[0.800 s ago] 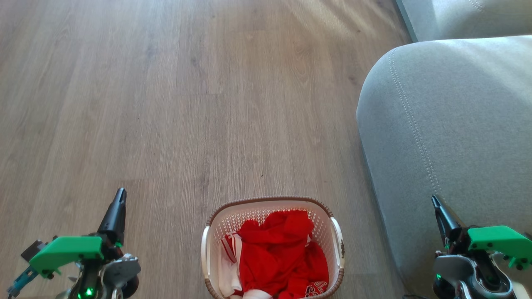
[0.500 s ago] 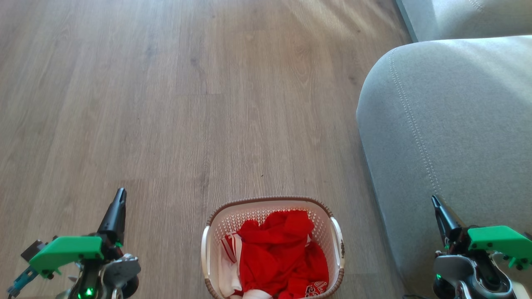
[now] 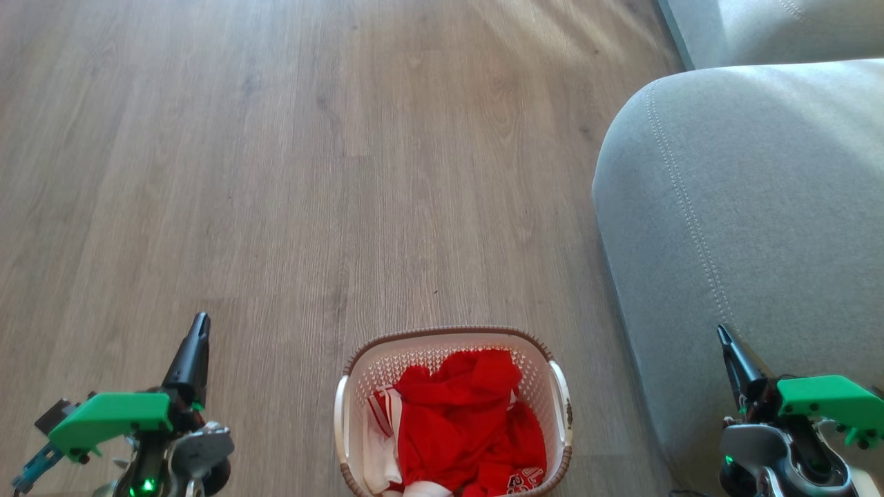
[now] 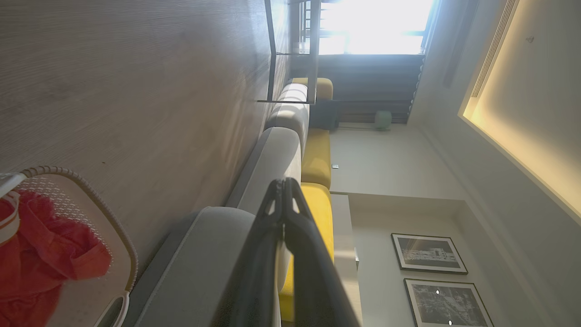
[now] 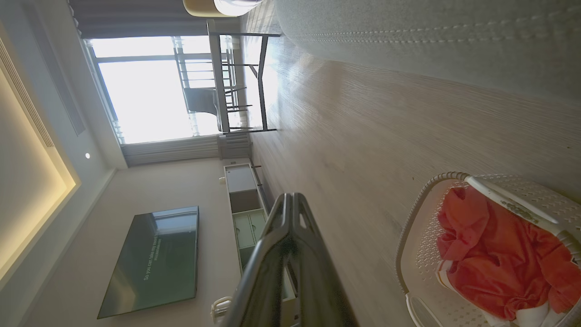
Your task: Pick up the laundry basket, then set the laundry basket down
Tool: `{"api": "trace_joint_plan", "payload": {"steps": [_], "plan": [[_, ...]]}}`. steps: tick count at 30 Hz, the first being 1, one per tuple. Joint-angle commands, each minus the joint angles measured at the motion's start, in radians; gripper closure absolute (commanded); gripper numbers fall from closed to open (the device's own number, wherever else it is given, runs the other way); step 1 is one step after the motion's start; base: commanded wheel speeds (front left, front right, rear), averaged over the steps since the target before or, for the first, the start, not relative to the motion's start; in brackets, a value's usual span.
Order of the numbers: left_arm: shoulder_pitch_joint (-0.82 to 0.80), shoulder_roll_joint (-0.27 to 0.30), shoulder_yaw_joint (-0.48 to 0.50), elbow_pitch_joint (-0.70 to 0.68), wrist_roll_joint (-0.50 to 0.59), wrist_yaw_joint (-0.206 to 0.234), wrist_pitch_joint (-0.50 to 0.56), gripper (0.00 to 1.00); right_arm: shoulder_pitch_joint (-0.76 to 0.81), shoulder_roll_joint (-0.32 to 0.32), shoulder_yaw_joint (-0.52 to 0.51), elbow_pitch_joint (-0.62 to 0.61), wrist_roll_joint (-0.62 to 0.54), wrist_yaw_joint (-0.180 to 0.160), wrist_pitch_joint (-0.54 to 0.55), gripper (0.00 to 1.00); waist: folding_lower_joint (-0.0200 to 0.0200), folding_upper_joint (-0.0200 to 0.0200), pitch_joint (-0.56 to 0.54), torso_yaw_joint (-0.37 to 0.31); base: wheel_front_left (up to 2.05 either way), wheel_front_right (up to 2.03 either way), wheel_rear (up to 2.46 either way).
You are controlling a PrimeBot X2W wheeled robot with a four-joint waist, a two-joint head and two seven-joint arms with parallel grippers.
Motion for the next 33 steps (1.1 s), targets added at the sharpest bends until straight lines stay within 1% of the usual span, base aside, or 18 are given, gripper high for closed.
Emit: {"api": "trace_joint_plan", "payload": {"steps": [1,9,10,14,26,33], "plan": [[-0.059,0.005,0.036,-0.033,0.009,-0.007,0.007,1.0,-0.05,-0.01,0.016,-0.036,-0.004,0.006,0.008,1.0,0.0,-0.0001,0.0,0.0,0.0,0.0,0.0],[-0.059,0.005,0.036,-0.033,0.009,-0.007,0.007,1.0,-0.05,-0.01,0.016,-0.036,-0.004,0.006,0.008,1.0,0.0,-0.0001,0.0,0.0,0.0,0.0,0.0],[0.0,0.0,0.0,0.0,0.0,0.0,0.0,0.0,0.0,0.0,0.0,0.0,0.0,0.0,0.0,0.0,0.0,-0.0001,0.0,0.0,0.0,0.0,0.0],[0.028,-0.003,-0.004,0.047,0.0,0.001,-0.001,0.0,0.02,0.005,0.005,0.048,0.0,0.0,-0.002,0.0,0.0,-0.0001,0.0,0.0,0.0,0.0,0.0],[0.017,-0.002,0.001,0.034,0.028,0.0,-0.037,0.0,0.006,0.003,0.019,0.031,-0.025,0.0,-0.037,0.0,0.0,-0.0001,0.004,0.001,0.0,0.0,0.0],[0.009,-0.002,0.007,0.035,0.06,0.0,-0.057,0.0,-0.003,0.002,0.016,0.026,-0.061,0.001,-0.058,0.0,0.0,-0.0001,0.005,0.007,0.0,0.0,0.0]]}}
